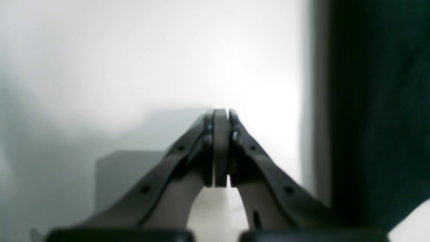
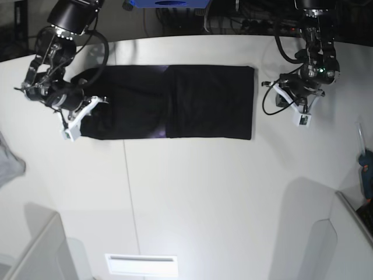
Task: Fold the T-shirt properly
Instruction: 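Grasp the strip end with the right gripper and lift it, then fold the held end over toward the left gripper with the right gripper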
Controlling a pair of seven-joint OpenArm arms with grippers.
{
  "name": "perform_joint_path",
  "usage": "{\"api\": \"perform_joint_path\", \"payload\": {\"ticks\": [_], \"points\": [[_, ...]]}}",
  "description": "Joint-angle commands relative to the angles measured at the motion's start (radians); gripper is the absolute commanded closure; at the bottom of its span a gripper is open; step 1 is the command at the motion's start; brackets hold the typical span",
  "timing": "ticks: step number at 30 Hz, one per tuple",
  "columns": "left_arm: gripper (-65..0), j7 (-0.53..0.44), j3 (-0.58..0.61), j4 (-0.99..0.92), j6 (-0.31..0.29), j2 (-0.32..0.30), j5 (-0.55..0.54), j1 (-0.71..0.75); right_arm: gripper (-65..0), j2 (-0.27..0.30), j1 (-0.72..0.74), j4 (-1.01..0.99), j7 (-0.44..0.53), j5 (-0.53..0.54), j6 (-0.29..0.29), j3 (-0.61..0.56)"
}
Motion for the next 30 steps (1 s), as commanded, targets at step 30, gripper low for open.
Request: {"api": "perform_joint_path", "payload": {"ticks": [30], "points": [[0.0, 0.03, 0.197, -0.015, -0.004, 0.087, 0.003, -0.045, 0.0, -0.108, -0.096, 0.355, 0.025, 0.027, -0.165, -0.315]]}}
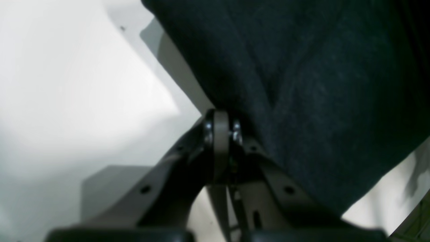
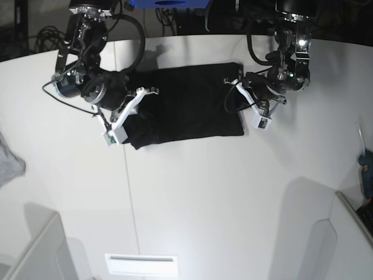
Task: Fold the T-shirt properly
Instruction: 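Fold the held end over toward the left gripper with the right gripper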
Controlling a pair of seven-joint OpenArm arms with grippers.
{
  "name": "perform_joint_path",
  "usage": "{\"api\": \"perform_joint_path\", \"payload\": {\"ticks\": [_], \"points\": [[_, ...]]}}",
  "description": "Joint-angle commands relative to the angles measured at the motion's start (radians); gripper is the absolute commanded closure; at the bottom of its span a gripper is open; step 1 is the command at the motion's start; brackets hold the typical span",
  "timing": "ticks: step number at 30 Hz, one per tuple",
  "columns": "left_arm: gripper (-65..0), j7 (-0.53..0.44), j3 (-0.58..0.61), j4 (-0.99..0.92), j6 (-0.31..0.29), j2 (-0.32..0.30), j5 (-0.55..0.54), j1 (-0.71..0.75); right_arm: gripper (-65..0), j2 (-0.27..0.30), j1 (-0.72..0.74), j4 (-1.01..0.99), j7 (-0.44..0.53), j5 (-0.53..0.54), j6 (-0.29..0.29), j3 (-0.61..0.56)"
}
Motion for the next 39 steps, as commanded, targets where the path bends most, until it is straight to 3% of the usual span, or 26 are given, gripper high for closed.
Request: {"api": "perform_joint_path", "payload": {"ticks": [1, 6, 23, 39], "points": [[0.0, 0.042, 0.01, -0.005, 0.004, 0.008, 0.026, -0.011, 0.0, 0.004, 0.012, 0.017, 0.02, 0.019, 0.001, 0.004], [0.0, 0.044, 0.047, -0.005, 0.005, 0.014, 0.023, -0.035, 0.0, 0.009, 0.009, 0.015, 0.071, 0.019, 0.001, 0.007], [0.0, 0.042, 0.099, -0.142, 0.007, 0.098, 0.026, -0.152, 0.0, 0.013, 0.032, 0.014, 0.082, 0.017, 0.001, 0.053], [0.0, 0.048, 0.101, -0.142, 0.007, 0.098, 0.026, -0.17, 0.0, -0.047, 0.069, -0.029, 0.082, 0.013, 0.001, 0.047]]}}
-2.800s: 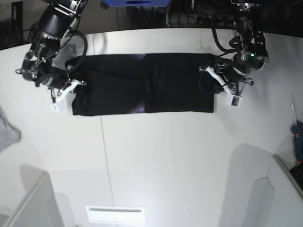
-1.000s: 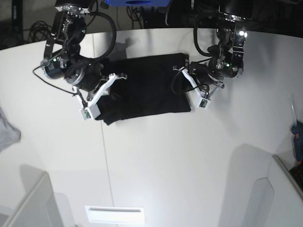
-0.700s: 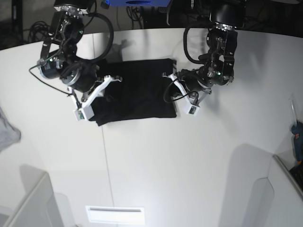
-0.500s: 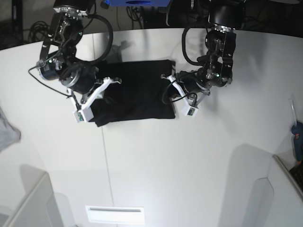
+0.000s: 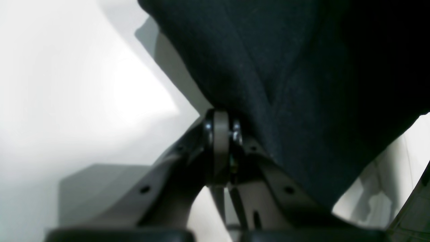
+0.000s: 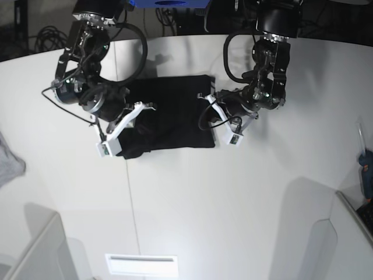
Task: Fold the T-shirt properly
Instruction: 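Fold the held end over toward the left gripper with the right gripper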
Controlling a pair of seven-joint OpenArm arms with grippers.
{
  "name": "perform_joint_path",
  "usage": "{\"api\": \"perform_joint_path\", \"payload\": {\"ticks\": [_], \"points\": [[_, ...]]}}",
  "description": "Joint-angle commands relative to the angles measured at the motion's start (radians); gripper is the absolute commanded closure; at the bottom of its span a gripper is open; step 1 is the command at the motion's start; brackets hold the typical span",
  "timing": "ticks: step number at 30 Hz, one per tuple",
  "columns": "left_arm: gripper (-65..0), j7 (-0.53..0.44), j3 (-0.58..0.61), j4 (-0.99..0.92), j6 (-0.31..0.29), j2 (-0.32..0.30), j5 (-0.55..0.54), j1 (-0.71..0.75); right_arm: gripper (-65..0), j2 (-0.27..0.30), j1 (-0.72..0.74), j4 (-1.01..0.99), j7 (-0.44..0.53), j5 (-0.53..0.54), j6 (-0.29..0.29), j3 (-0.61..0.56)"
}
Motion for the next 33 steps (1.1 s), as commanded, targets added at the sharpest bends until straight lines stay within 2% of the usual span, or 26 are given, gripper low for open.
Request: {"api": "perform_joint_path", "payload": {"ticks": [1, 8, 10, 12, 31, 33], "points": [[0.0, 0.031, 0.002, 0.003, 0.01, -0.004, 0.03, -0.001, 0.0, -0.002, 0.011, 0.006, 0.022, 0.023, 0.001, -0.002], [0.0, 0.031, 0.002, 0.003, 0.01, -0.004, 0.03, 0.0, 0.0, -0.008, 0.022, -0.017, 0.034, 0.018, -0.008, -0.074], [0.0, 0.031, 0.002, 0.007, 0.01, -0.004, 0.03, 0.003, 0.0, -0.008, 0.022, -0.019, 0.082, 0.018, -0.083, -0.106], [0.0, 0.031, 0.002, 0.01, 0.01, -0.007, 0.03, 0.008, 0.0, -0.005, 0.022, -0.034, 0.108, 0.024, -0.121, -0.143], [0.0, 0.031, -0.002, 0.013, 0.01, -0.011, 0.03, 0.011, 0.0, -0.006, 0.031, -0.169, 0.177, 0.023, -0.126, -0.174], [0.0, 0.031, -0.007, 0.013, 0.01, -0.011, 0.03, 0.011, 0.0, -0.005, 0.028, -0.171, 0.178, 0.023, -0.126, -0.212]]}}
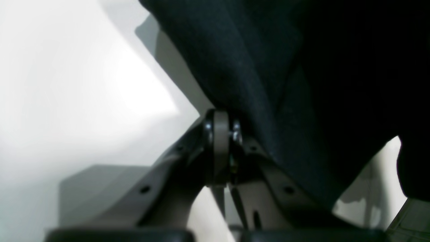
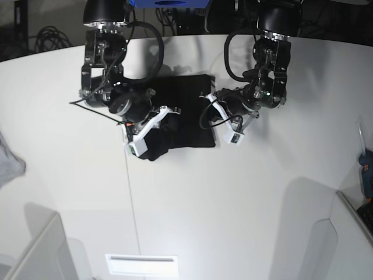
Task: Fold the T-shirt properly
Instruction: 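Fold the held end over toward the left gripper with the right gripper, then release the shirt with the left gripper and raise it away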
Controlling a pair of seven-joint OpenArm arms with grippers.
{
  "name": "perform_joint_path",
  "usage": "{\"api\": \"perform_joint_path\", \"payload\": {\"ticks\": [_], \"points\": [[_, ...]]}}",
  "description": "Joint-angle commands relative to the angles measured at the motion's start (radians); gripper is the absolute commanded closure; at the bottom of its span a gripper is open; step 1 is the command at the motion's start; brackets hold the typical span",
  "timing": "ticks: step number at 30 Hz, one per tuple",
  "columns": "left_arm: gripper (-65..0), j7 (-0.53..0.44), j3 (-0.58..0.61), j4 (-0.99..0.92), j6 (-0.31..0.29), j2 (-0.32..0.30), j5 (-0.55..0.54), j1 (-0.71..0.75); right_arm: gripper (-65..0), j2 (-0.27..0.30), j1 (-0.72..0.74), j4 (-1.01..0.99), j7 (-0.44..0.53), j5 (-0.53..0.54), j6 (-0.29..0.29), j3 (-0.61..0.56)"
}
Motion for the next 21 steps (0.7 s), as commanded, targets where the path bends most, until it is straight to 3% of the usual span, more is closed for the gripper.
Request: {"api": "perform_joint_path", "payload": {"ticks": [1, 8, 12, 21], "points": [[0.0, 0.036, -0.001, 0.005, 0.011, -0.008, 0.032, 0.0, 0.0, -0.008, 0.012, 0.02, 0.012, 0.028, 0.005, -0.029], [0.0, 0.036, -0.003, 0.005, 0.011, -0.008, 0.032, 0.0, 0.0, -0.007, 0.018, -0.01, 0.05, 0.024, 0.002, -0.05], [0.0, 0.036, -0.004, 0.005, 0.011, -0.009, 0.032, 0.0, 0.0, -0.004, 0.018, -0.016, 0.05, 0.024, -0.059, -0.055], [0.0, 0.036, -0.006, 0.007, 0.011, -0.023, 0.022, 0.005, 0.0, -0.004, 0.018, -0.018, 0.053, 0.024, -0.067, -0.098]]}}
